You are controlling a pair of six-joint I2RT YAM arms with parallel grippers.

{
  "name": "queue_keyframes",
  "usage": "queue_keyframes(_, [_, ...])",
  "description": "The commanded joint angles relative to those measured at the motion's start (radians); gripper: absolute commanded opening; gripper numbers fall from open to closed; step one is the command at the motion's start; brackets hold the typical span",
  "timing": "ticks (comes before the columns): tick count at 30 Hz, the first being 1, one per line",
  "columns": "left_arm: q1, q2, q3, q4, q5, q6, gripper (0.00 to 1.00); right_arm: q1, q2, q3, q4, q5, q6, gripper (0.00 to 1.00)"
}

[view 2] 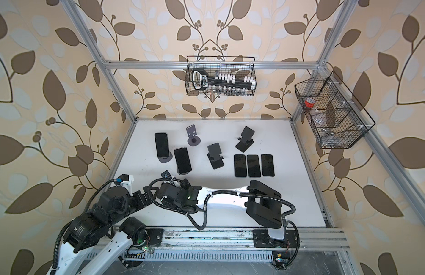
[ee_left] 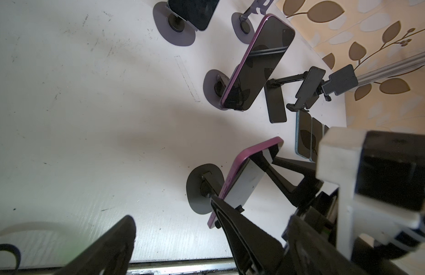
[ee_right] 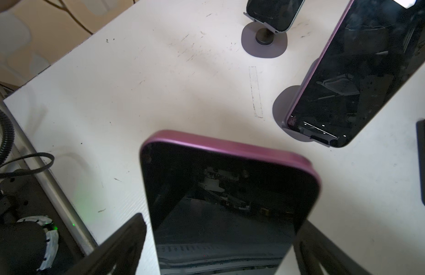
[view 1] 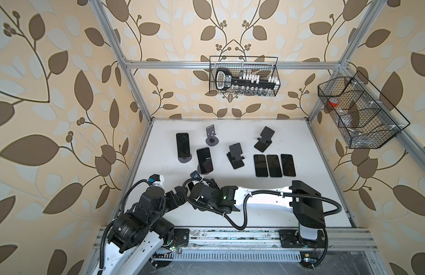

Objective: Remove the phone from the phone stand
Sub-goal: 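Close the right gripper on the top of the purple-edged phone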

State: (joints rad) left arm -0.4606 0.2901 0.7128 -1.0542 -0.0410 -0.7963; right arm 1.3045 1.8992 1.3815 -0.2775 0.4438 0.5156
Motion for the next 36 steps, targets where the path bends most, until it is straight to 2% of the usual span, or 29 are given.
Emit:
queue_keyframes(1, [0.005,0.007,-0.007,0.0,0.007,-0.012,0.99,-0.005,0.02,0.033,-0.018,-0.009,0.004,0.95])
queue_keyframes(14, [0.005,0.006,-0.007,-0.003,-0.002,-0.015,0.99,-0.007,0.02,0.036,-0.02,-0.014,-0.011,0.87])
queue_keyframes(22, [0.005,0.01,-0.005,-0.01,-0.015,-0.023,0.99,-0.008,0.033,0.05,-0.029,-0.014,-0.01,0.89])
queue_keyframes(36, [0.005,0.004,-0.005,-0.013,-0.019,-0.027,0.99,-0.007,0.057,0.082,-0.055,0.011,0.014,0.86])
